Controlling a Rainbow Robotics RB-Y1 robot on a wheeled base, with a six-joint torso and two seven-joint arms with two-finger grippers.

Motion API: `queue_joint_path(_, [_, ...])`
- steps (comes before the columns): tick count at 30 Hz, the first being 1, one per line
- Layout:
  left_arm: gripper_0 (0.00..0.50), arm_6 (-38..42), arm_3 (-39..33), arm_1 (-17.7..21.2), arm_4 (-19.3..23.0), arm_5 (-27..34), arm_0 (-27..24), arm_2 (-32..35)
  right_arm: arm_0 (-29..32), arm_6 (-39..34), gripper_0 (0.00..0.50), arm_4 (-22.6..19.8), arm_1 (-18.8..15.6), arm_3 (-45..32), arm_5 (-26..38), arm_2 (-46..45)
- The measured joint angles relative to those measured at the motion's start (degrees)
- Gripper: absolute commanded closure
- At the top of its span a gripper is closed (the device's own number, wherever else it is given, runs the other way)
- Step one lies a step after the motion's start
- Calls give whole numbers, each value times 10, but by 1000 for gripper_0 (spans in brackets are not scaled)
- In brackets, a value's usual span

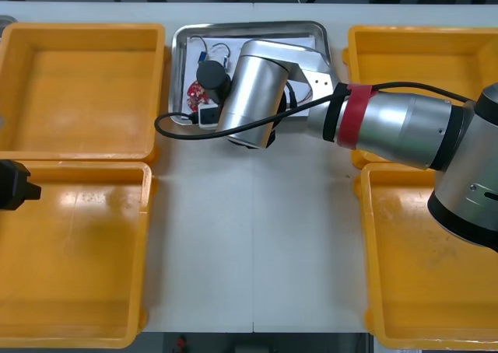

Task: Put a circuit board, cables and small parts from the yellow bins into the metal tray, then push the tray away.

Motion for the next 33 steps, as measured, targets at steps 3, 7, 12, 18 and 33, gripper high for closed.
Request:
queue_joint_path(3, [0, 0, 0, 0, 0, 0, 0, 0, -2, 0, 500, 0, 2, 12, -9, 0])
queue_joint_path(7, [0, 0, 0, 0, 0, 0, 0, 0, -7, 0, 500, 0, 7, 32, -12, -2])
queue_joint_path(12, [0, 0, 0, 0, 0, 0, 0, 0, -9, 0, 457, 0, 14, 52, -14, -13])
queue_joint_path(18, [0, 0, 0, 0, 0, 0, 0, 0, -10, 0, 0, 0, 15, 54, -15, -16])
queue_joint_path(33, [0, 0, 0, 0, 0, 0, 0, 0, -8, 1, 0, -24, 17, 25, 86, -102])
